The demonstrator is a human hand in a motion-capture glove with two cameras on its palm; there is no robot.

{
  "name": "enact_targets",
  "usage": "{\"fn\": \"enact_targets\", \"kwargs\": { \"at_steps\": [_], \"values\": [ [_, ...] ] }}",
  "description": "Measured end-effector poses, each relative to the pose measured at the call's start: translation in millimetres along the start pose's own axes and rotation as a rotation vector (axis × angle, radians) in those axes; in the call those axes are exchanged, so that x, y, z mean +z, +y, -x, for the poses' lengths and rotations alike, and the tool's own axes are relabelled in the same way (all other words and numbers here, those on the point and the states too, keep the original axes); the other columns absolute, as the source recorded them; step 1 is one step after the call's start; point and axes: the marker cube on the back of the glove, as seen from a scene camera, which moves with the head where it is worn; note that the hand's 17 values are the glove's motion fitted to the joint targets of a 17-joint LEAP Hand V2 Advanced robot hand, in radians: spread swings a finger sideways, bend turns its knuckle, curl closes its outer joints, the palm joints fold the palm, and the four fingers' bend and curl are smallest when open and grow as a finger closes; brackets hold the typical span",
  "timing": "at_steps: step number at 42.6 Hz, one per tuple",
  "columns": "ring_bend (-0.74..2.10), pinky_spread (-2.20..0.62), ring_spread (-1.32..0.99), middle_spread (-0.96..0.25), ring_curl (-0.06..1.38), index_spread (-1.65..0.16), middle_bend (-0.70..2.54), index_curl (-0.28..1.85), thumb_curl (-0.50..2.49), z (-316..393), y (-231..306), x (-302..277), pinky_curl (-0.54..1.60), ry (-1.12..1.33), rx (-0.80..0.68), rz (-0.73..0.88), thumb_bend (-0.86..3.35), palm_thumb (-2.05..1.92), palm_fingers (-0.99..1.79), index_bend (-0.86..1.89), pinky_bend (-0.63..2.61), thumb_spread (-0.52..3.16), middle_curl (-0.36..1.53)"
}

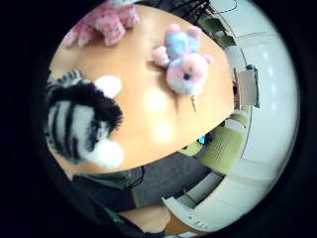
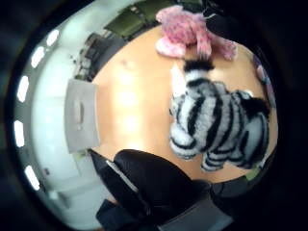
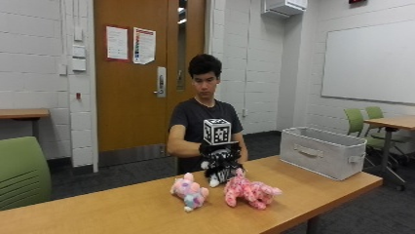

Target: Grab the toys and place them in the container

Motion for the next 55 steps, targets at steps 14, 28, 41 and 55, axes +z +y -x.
{"fn": "enact_targets", "kwargs": {
  "at_steps": [14, 28, 41, 55],
  "values": [
    [0.11, 0.03, -0.26, -0.16, 0.21, -0.35, 0.12, 0.48, 0.10, -14.7, 5.1, 47.9, 0.38, -0.056, 0.064, 0.164, -0.14, -0.20, -0.05, 0.37, 0.52, 0.84, 0.32],
    [0.25, 0.03, -0.10, -0.03, 0.17, -0.36, 0.14, 0.63, 0.21, -17.8, 23.0, 40.7, 0.46, -0.119, 0.018, 0.199, 0.15, 0.26, 0.12, 0.83, 0.88, 1.17, 0.23],
    [0.86, -0.23, -0.34, -0.18, 0.32, -0.36, 0.48, 0.56, 0.37, -11.0, 6.9, 31.5, 0.41, 0.014, 0.053, -0.035, 0.30, 0.58, 0.75, 0.27, 0.94, 1.23, 0.34],
    [1.09, -0.41, -0.42, -0.33, 0.44, -0.37, 0.78, 0.53, 0.53, 12.9, -16.7, -87.1, 0.41, -0.072, 0.050, -0.094, 0.26, 0.66, 0.95, 0.10, 0.91, 0.96, 0.49]
  ]
}}
